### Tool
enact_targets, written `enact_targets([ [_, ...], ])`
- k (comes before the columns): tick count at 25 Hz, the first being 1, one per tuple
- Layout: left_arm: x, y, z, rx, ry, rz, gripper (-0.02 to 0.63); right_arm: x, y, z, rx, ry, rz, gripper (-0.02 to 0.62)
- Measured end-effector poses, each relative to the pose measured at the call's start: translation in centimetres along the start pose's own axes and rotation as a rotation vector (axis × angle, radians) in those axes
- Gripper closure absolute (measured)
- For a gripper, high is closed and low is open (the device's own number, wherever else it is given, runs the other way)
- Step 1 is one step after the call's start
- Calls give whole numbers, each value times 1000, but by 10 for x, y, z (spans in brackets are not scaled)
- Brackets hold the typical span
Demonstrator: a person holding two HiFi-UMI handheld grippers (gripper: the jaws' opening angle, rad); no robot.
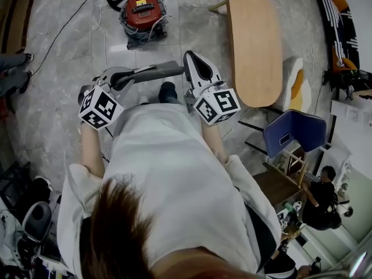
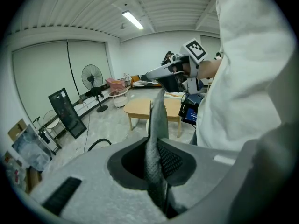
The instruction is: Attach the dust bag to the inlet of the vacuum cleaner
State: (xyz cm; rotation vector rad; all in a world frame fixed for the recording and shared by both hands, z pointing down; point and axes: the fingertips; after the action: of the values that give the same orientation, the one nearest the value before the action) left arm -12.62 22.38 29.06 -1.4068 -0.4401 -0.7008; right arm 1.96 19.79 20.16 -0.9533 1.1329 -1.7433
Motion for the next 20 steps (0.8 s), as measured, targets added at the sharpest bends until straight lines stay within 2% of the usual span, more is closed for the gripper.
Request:
enact_targets([
  [6,36,22,-22,-30,65,-45,567,25,12,50,-9,73,-44,594],
  [13,67,46,-43,-94,137,-59,567,46,23,97,-4,149,-84,592],
  [20,79,61,-54,-125,173,-72,567,52,32,126,23,169,-89,594],
])
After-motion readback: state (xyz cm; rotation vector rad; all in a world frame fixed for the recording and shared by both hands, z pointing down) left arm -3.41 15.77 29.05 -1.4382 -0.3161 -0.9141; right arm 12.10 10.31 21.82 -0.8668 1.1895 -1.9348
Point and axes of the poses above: the fingertips, and each gripper's own axes: x forward along the fingers, z to its right, y out of its top
